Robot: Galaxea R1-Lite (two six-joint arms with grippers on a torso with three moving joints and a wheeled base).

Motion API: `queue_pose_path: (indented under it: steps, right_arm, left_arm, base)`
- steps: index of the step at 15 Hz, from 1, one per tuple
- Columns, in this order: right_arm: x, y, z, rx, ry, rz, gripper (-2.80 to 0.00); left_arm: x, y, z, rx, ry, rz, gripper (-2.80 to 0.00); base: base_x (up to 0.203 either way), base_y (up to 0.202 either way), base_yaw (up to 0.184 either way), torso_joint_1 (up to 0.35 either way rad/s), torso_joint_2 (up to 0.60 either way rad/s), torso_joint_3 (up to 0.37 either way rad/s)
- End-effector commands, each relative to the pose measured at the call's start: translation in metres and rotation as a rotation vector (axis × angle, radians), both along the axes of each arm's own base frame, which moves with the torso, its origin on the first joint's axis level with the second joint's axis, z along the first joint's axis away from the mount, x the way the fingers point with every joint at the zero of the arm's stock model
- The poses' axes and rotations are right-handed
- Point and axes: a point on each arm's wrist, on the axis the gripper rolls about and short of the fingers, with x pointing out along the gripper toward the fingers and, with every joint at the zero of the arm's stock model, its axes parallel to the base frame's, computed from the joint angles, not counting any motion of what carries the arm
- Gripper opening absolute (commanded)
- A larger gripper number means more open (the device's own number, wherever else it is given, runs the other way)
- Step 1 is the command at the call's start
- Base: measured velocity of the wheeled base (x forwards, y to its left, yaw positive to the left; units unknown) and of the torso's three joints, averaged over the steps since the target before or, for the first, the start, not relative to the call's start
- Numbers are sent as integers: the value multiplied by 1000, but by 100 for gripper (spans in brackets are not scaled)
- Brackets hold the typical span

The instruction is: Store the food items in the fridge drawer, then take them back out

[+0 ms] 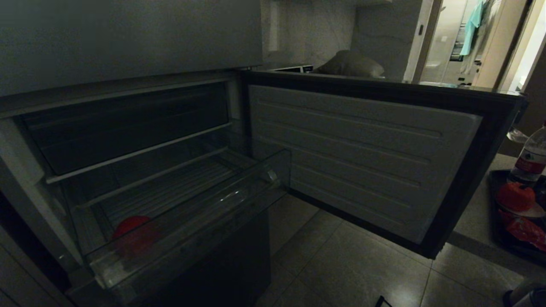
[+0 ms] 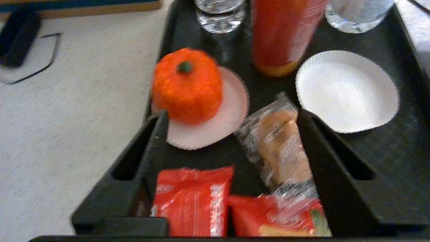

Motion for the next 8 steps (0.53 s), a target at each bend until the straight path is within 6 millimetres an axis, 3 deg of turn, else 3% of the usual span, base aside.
queue_pose_path:
  steps: [1,8]
  right_arm:
    - [7,-7,-4,6,-8,3,0]
    - [29,-22,-22,-4,-9,3,0]
  left_arm:
    - [0,0,0,0,-1,0,-280]
    - [0,0,0,0,-1,0,-280]
  base:
    - [0,0,0,0,0,0]
    - [0,0,0,0,0,0]
